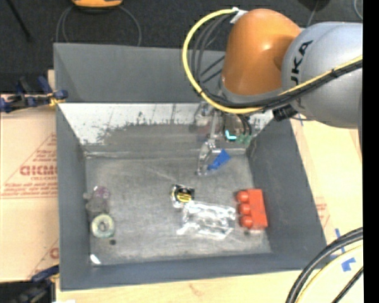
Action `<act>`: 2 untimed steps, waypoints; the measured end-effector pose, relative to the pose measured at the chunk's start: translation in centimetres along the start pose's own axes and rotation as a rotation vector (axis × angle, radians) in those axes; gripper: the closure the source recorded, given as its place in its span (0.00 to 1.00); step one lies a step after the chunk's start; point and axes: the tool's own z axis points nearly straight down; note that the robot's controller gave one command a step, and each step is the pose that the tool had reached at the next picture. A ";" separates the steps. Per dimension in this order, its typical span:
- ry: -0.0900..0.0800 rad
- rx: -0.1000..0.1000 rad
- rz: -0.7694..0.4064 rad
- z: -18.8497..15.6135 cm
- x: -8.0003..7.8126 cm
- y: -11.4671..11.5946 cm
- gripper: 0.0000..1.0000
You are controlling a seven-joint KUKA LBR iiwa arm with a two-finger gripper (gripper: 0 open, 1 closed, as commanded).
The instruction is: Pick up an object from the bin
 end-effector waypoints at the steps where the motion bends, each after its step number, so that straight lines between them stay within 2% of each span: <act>1: -0.011 -0.003 0.125 11.5 5.1 -0.8 0.00; 2: -0.018 -0.003 0.123 15.1 6.3 -0.2 0.00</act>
Offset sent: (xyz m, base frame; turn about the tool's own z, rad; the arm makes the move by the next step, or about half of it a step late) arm -0.0674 -0.0111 -0.1495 0.1449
